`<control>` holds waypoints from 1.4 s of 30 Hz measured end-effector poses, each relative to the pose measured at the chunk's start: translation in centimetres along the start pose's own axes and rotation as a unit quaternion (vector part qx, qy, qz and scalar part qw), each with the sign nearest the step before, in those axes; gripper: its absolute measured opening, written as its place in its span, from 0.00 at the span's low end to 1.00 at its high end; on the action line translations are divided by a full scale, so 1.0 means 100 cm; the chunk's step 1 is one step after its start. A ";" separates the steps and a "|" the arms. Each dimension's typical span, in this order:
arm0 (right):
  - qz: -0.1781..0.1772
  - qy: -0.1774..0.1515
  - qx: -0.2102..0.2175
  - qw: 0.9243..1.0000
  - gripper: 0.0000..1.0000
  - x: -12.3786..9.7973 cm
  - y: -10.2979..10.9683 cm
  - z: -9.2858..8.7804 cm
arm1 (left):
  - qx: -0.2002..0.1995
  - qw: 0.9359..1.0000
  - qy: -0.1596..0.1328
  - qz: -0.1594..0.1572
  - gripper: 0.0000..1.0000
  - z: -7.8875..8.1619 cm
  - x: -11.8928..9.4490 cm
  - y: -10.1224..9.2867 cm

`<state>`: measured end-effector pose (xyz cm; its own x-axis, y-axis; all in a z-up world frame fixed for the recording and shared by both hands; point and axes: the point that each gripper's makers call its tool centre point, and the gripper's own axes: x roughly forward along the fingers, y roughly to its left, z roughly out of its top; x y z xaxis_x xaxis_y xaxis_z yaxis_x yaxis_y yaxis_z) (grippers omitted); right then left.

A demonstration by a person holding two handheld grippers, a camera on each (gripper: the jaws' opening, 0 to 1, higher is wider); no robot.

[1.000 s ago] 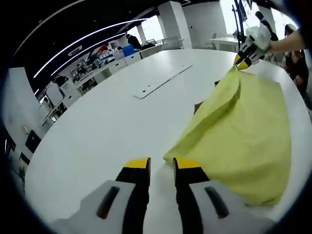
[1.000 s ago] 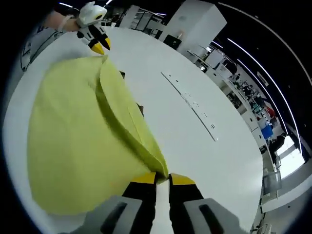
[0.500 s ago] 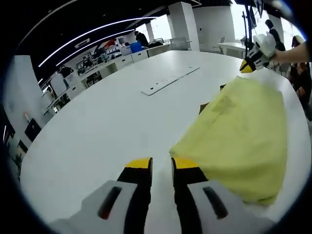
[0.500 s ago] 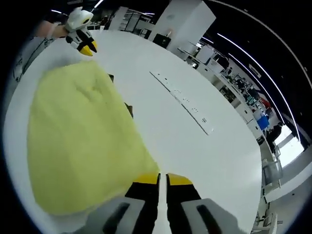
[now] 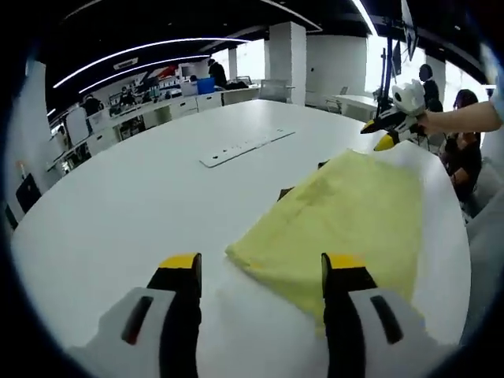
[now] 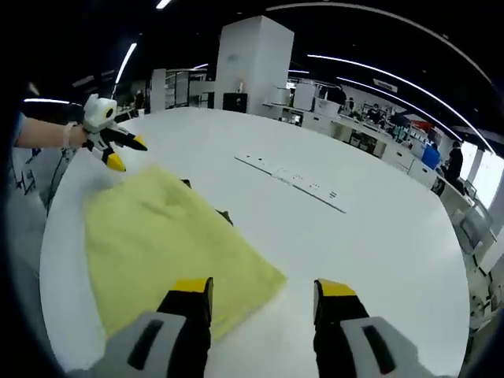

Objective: Fold the garment on the visible template until the final outline fits inside the template.

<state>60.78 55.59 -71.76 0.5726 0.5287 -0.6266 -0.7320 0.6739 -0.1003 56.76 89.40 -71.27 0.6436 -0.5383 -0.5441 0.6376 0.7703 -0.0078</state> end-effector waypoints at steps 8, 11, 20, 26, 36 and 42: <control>0.008 -0.002 -0.006 1.000 0.66 -0.013 0.009 -0.005 | -0.013 0.999 -0.031 -0.031 0.83 0.009 -0.012 -0.020; 0.010 -0.009 0.011 1.000 0.73 -0.020 0.014 -0.004 | -0.020 0.999 -0.034 -0.034 0.88 0.010 -0.016 -0.023; 0.015 -0.013 0.023 1.000 0.83 -0.039 0.022 -0.003 | -0.036 0.997 -0.050 -0.051 0.99 0.013 -0.035 -0.042; 0.019 -0.029 0.039 0.999 0.89 -0.054 0.028 0.003 | -0.046 0.996 -0.051 -0.053 0.99 0.010 -0.047 -0.053; 0.020 -0.043 0.054 0.997 0.91 -0.081 0.039 0.009 | -0.063 0.994 -0.071 -0.050 0.94 0.015 -0.069 -0.072; 0.014 -0.047 0.060 0.997 0.86 -0.097 0.046 0.007 | -0.066 0.994 -0.073 -0.049 0.89 0.010 -0.082 -0.080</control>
<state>52.09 53.91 -65.64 0.5882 0.5905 -0.5526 -0.7023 0.7118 0.0130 46.77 87.35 -65.91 0.6415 -0.6495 -0.4083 0.6457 0.7445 -0.1697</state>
